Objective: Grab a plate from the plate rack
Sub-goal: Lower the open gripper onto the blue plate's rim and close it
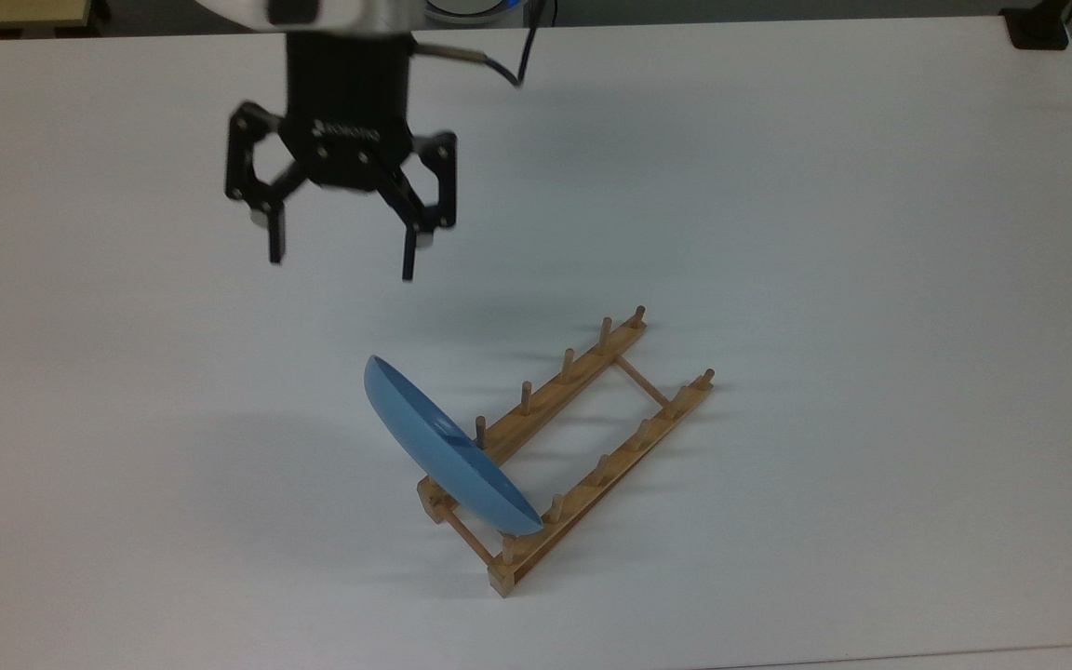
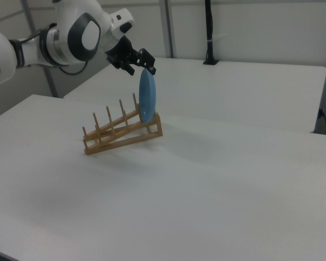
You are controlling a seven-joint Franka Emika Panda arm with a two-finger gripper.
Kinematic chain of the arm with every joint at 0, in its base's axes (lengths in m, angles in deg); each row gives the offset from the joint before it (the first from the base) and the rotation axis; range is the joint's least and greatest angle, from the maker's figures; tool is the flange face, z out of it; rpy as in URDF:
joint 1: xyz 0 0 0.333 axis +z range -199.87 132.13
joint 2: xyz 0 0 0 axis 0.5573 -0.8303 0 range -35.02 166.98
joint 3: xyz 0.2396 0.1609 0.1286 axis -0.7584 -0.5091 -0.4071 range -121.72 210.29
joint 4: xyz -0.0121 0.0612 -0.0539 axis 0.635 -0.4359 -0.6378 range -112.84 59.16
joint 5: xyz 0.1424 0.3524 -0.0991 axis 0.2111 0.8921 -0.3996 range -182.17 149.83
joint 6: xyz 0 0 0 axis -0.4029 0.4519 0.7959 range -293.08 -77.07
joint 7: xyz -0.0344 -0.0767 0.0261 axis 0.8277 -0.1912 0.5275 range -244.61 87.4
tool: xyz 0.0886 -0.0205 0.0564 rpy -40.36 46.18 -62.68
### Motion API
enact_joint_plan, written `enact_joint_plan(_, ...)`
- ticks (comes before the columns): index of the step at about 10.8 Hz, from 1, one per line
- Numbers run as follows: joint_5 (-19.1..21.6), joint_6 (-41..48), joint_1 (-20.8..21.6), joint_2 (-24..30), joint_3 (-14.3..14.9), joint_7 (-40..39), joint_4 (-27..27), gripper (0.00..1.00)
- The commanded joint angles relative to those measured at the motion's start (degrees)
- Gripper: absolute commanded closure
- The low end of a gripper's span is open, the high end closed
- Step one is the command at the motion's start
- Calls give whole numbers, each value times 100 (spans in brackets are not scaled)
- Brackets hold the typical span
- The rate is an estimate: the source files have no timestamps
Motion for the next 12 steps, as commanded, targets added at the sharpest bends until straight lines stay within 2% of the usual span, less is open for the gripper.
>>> enact_joint_plan(1, -1090, -604, 232, -378, 20, 15, 81, 13)
enact_joint_plan(3, -1995, -605, 381, -624, 55, 495, 343, 17)
enact_joint_plan(6, -2998, -605, 496, -827, 55, 1226, 362, 26)
enact_joint_plan(8, -3264, -605, 496, -994, 64, 1534, 371, 27)
enact_joint_plan(12, -3326, -596, 557, -1214, 81, 1843, 573, 30)
